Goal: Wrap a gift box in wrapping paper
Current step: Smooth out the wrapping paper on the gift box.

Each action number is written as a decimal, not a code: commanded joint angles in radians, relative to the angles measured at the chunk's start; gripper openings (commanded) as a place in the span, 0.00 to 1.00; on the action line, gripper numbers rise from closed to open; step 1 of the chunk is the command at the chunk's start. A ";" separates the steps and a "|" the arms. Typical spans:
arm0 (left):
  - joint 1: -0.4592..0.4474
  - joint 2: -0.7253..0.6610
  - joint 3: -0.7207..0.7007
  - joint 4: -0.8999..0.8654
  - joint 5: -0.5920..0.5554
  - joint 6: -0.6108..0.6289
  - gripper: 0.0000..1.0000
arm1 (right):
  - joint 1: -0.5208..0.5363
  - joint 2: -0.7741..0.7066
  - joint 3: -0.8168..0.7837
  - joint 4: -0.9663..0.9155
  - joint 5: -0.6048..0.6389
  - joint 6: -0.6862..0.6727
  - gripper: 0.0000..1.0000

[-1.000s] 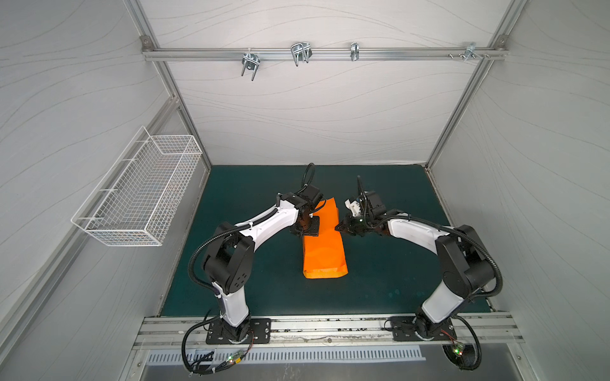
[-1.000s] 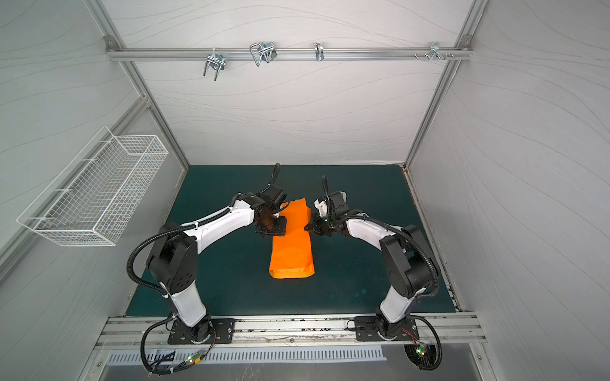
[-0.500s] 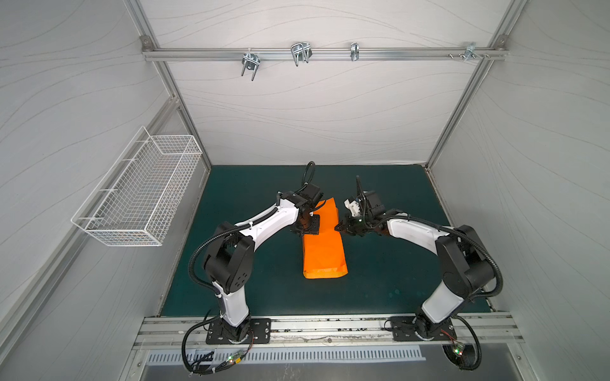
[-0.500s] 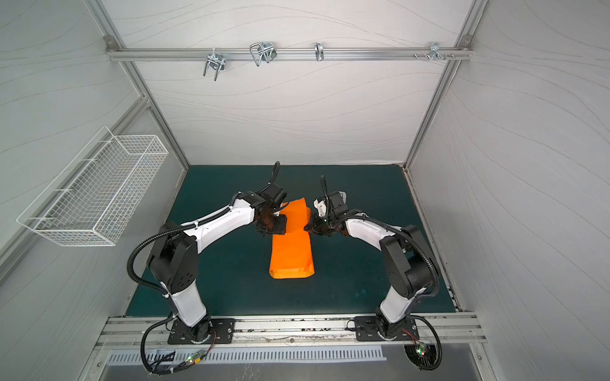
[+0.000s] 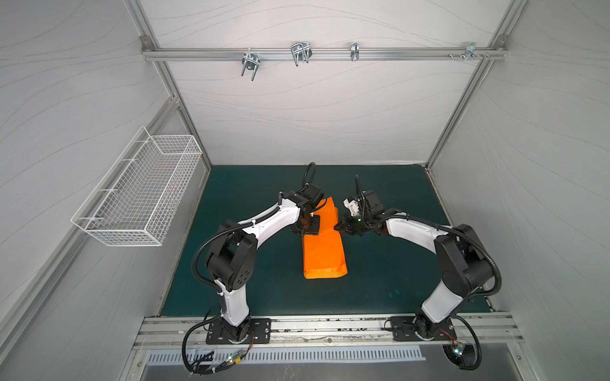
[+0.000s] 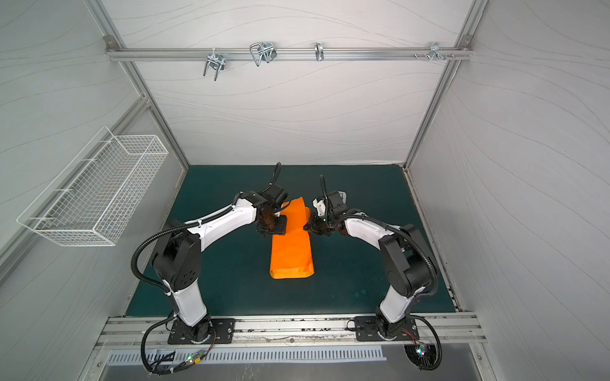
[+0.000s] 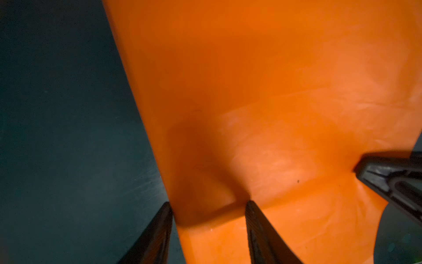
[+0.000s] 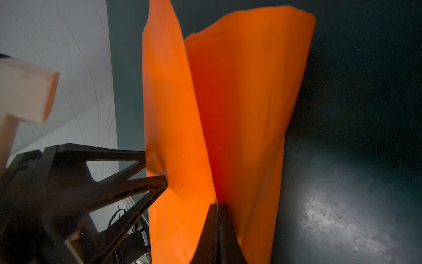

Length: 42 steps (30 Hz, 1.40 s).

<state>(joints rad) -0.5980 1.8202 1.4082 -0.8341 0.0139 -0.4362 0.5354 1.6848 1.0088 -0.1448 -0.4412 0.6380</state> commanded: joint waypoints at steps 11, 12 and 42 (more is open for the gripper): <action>-0.011 0.046 -0.018 -0.010 -0.018 0.023 0.47 | 0.000 0.029 -0.029 -0.140 0.124 0.000 0.00; -0.011 0.046 -0.022 -0.010 -0.020 0.024 0.46 | 0.000 0.030 -0.027 -0.138 0.119 -0.001 0.00; -0.027 0.052 -0.036 -0.012 -0.037 0.020 0.45 | 0.070 -0.085 0.105 -0.194 0.130 -0.065 0.16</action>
<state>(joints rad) -0.6098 1.8214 1.4002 -0.8139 -0.0124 -0.4297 0.5762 1.5631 1.0752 -0.3359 -0.2825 0.5835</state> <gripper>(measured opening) 0.450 0.172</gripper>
